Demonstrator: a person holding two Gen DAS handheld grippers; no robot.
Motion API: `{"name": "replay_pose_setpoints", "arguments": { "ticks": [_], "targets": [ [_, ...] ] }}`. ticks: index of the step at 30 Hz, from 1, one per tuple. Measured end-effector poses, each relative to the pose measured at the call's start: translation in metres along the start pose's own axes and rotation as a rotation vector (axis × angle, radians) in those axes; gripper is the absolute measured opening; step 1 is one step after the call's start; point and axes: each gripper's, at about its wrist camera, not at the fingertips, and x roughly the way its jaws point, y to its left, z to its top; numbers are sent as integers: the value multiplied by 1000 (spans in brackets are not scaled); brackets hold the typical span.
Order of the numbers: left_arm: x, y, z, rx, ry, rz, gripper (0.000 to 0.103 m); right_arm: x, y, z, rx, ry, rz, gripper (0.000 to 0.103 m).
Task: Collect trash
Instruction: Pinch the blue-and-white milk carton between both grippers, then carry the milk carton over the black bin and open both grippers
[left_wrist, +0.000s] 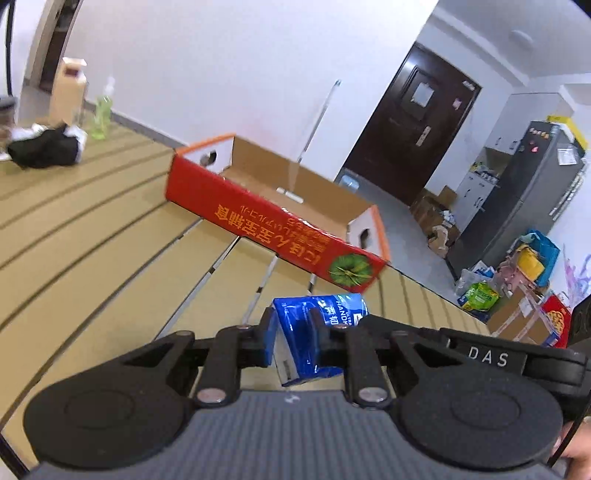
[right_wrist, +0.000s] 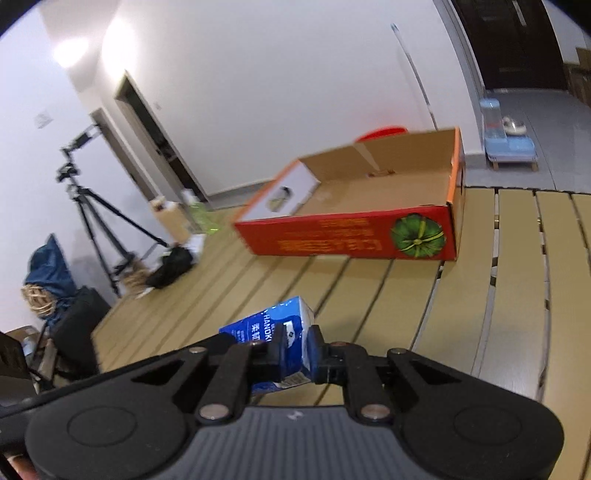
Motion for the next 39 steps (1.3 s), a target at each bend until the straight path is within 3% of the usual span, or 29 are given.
{"name": "replay_pose_setpoints", "arguments": {
  "ticks": [6, 9, 13, 16, 19, 23, 32, 39],
  "targets": [
    [-120, -8, -72, 42, -50, 16, 18, -89, 62, -92, -69, -55, 5, 11],
    [-172, 1, -120, 10, -61, 23, 18, -123, 83, -146, -93, -62, 14, 12],
    [-220, 11, -183, 12, -48, 48, 18, -154, 100, -221, -106, -28, 16, 12],
    [-239, 21, -232, 21, 14, 62, 18, -164, 100, -270, -82, 31, 1, 12],
    [-239, 34, -265, 4, 85, 72, 18, -161, 91, -308, -49, 112, -18, 12],
    [-228, 45, -287, -7, 144, 97, 18, -150, 86, -328, -41, 178, -43, 12],
    [-176, 56, -265, -11, 252, 132, 18, -103, 63, -307, 40, 280, -74, 12],
    [-101, 82, -248, -45, 350, 144, 18, -33, 40, -287, 54, 354, -141, 13]
  ]
}}
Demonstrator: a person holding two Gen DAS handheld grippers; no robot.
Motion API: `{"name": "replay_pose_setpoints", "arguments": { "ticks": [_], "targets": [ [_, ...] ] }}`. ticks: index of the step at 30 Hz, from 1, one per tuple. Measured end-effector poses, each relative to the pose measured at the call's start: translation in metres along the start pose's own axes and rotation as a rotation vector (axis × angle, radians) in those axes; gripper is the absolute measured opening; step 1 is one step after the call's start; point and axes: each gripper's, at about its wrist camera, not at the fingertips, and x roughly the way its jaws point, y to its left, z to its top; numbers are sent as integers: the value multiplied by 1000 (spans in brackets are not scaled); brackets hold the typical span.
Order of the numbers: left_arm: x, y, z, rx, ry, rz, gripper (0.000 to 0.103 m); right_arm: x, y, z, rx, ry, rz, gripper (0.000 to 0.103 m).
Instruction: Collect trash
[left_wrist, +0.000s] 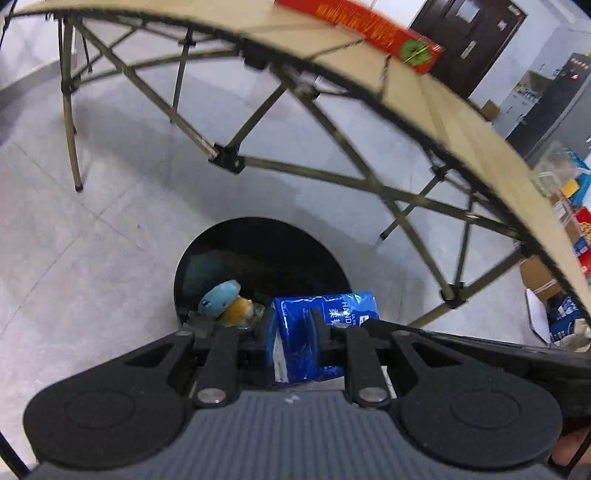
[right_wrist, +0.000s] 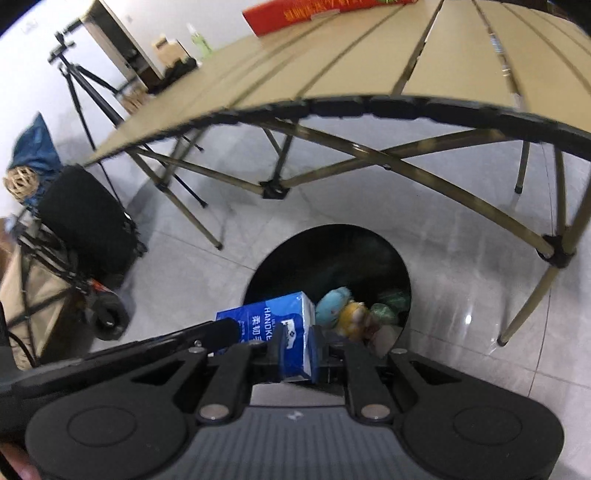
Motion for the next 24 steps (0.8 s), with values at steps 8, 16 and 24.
{"name": "replay_pose_setpoints", "arguments": {
  "ticks": [8, 16, 24],
  "targets": [
    [81, 3, 26, 68, 149, 79, 29, 72, -12, 37, -128, 109, -126, 19],
    [101, 14, 23, 84, 255, 195, 56, 85, -11, 37, -202, 149, -172, 32],
    [96, 15, 23, 126, 243, 236, 70, 81, -14, 38, -201, 146, -180, 43]
  ]
}}
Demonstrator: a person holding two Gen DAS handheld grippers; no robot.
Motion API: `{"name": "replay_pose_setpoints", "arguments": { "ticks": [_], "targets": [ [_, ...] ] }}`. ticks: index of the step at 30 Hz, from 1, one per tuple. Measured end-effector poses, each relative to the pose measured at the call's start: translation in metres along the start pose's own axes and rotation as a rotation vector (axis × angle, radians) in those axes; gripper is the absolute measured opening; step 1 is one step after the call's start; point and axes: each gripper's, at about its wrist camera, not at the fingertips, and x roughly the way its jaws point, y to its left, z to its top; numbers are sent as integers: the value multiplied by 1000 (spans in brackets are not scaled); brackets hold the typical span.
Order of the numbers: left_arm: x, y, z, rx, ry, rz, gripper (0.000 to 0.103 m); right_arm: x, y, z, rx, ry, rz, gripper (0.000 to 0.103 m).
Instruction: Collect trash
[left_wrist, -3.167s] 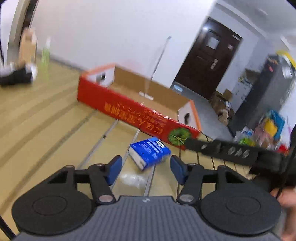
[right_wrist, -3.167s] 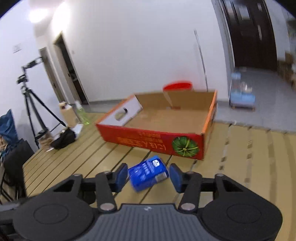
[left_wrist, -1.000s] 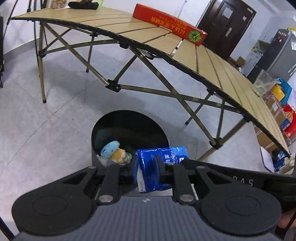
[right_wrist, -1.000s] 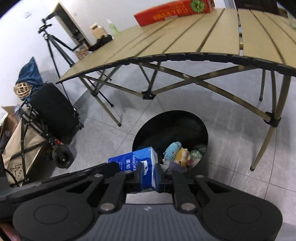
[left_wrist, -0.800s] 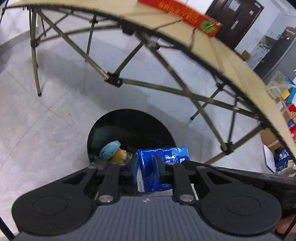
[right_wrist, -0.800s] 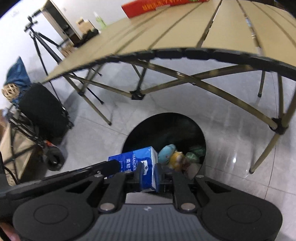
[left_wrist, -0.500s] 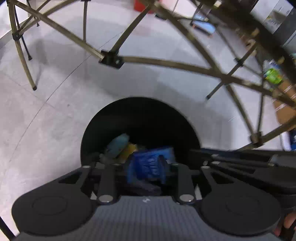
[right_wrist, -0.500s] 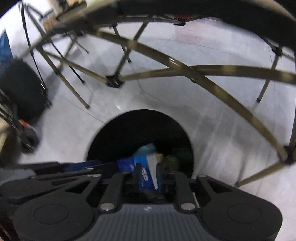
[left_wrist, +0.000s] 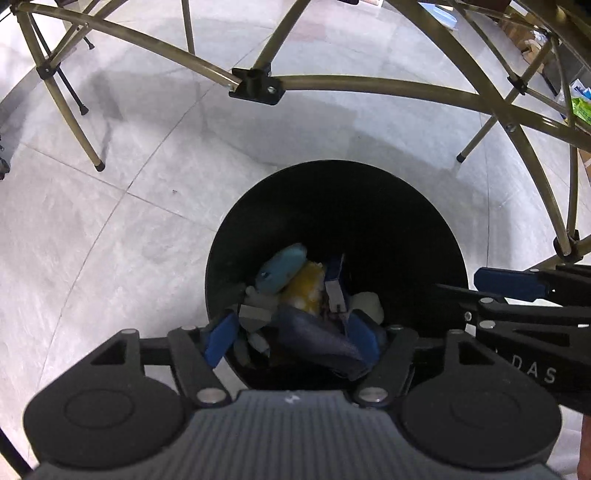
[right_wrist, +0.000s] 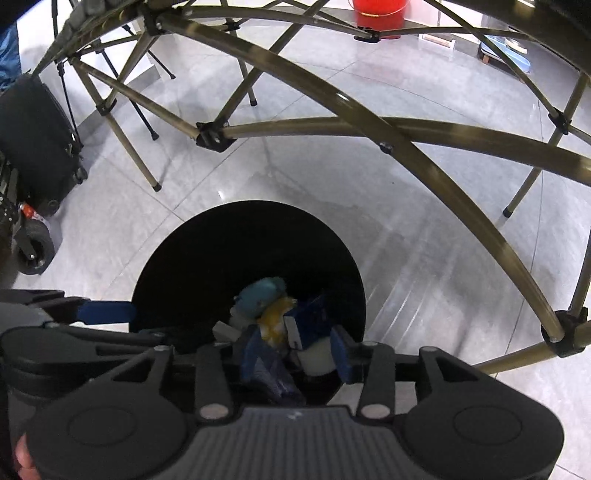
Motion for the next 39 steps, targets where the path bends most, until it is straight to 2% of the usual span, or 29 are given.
{"name": "replay_pose_setpoints", "arguments": {
  "ticks": [7, 12, 15, 17, 19, 22, 26, 27, 29, 32, 34, 38, 39],
  "targets": [
    [-11, -1, -1, 4, -33, 2, 74, -7, -3, -1, 18, -20, 10, 46],
    [-25, -4, 0, 33, -71, -13, 78, -29, 2, -6, -12, -71, 9, 46],
    [-43, -8, 0, 44, -142, 0, 79, -50, 4, -11, -42, -127, 8, 54],
    [-63, -14, -2, 51, -205, 14, 78, -66, 6, -16, -48, -170, 5, 54],
    [-89, -20, -7, 75, -295, 38, 79, -86, 8, -19, -40, -221, 13, 54],
    [-137, -22, -23, 70, -451, 44, 87, -126, 6, -33, -3, -322, -4, 55],
    [-206, -26, -59, 72, -589, 42, 88, -194, 7, -60, 29, -436, -32, 56],
    [-223, -27, -71, 74, -627, 39, 93, -215, 11, -70, 21, -478, -43, 57],
    [-258, -30, -103, 79, -724, 46, 99, -255, 21, -93, 6, -568, -67, 61],
    [-299, -35, -153, 94, -834, 63, 102, -313, 48, -139, -36, -722, -82, 72],
    [-324, -35, -188, 99, -878, 46, 103, -347, 65, -175, -64, -821, -81, 81],
    [-368, -31, -258, 75, -932, 43, 103, -398, 93, -233, -84, -949, -92, 83],
    [-378, -30, -271, 60, -946, 54, 103, -408, 98, -245, -91, -980, -98, 87]
  ]
}}
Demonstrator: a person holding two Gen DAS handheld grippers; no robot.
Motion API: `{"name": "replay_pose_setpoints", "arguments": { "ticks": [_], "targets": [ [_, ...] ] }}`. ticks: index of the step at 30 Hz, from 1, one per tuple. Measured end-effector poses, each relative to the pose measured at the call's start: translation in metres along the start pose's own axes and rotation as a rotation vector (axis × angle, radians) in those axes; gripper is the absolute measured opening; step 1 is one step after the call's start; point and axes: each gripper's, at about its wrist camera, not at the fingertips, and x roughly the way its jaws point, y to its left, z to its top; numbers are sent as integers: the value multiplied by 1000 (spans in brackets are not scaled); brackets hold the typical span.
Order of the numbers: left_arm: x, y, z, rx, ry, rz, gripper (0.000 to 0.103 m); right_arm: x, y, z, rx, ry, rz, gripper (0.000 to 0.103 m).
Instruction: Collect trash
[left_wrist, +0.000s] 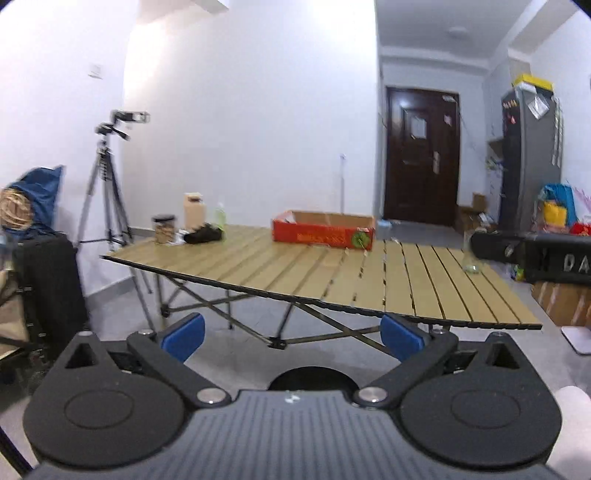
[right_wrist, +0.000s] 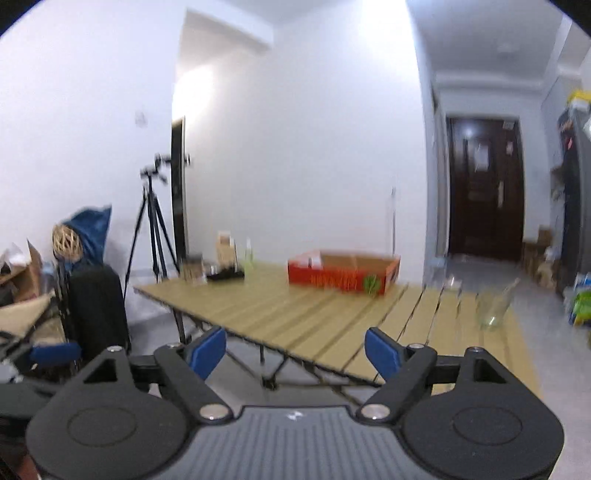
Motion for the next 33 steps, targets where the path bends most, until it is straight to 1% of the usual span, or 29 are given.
{"name": "replay_pose_setpoints", "arguments": {
  "ticks": [1, 3, 6, 9, 11, 14, 16, 19, 24, 33],
  "targets": [
    [-16, 4, 1, -8, -13, 17, 103, -16, 4, 1, -10, -27, 2, 90],
    [-46, 10, 2, -22, -44, 46, 103, -47, 10, -1, -23, -69, 6, 91],
    [-81, 13, -3, -33, -73, 75, 103, -88, 11, -12, -10, -85, -1, 97],
    [-105, 10, -12, -38, -69, 64, 103, -120, 5, -32, -9, -46, -19, 98],
    [-115, 5, -20, -24, -55, 71, 103, -136, 3, -43, -24, -16, -27, 98],
    [-132, -1, -31, -13, -32, 81, 103, -153, 0, -55, -26, 12, -26, 99],
    [-142, -6, -38, -8, -18, 87, 103, -160, -2, -60, -7, 26, -30, 99],
    [-154, -9, -48, 28, -10, 96, 103, -165, -3, -67, 32, 31, -20, 99],
    [-162, -5, -60, 13, 11, 94, 103, -173, 5, -78, 1, 61, 9, 99],
    [-167, -2, -65, 0, 19, 92, 103, -174, 14, -79, -16, 41, 27, 99]
  ]
}}
